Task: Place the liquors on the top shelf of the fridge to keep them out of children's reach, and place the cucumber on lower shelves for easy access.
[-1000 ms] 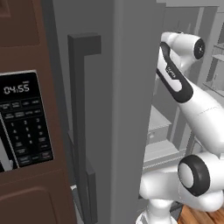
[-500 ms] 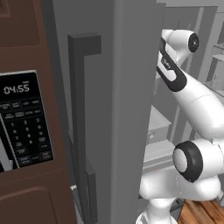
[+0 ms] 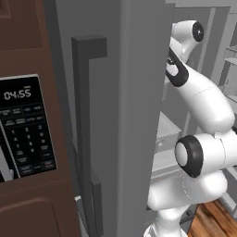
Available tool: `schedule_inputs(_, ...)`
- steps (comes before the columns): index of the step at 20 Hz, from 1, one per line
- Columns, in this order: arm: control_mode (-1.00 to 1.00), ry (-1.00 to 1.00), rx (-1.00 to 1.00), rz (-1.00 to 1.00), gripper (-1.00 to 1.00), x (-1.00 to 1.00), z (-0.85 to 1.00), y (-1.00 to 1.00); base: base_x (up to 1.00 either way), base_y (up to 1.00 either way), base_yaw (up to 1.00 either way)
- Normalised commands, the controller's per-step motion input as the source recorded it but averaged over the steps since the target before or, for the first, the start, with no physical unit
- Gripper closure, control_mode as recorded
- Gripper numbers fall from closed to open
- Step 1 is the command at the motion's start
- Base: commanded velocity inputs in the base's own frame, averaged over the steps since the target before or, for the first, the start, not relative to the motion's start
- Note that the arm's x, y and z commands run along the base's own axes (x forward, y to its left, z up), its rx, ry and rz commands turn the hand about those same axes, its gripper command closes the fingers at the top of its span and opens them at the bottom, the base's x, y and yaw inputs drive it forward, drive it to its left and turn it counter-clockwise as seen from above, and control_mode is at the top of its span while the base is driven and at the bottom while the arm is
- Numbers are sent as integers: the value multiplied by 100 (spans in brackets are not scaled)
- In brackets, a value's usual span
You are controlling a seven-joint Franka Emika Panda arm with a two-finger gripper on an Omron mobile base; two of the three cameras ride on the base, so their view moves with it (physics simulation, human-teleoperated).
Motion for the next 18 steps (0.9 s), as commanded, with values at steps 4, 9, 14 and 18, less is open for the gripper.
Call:
schedule_inputs(4,-100,0,-3,0,100,39,-25,23,0,0,0)
schedule_inputs(9,-100,0,-3,0,-100,40,-33,25,0,0,0)
schedule_inputs(14,-100,0,0,0,-100,35,-29,17,0,0,0)
schedule_inputs(18,-100,0,0,0,-100,24,-20,7,0,0,0)
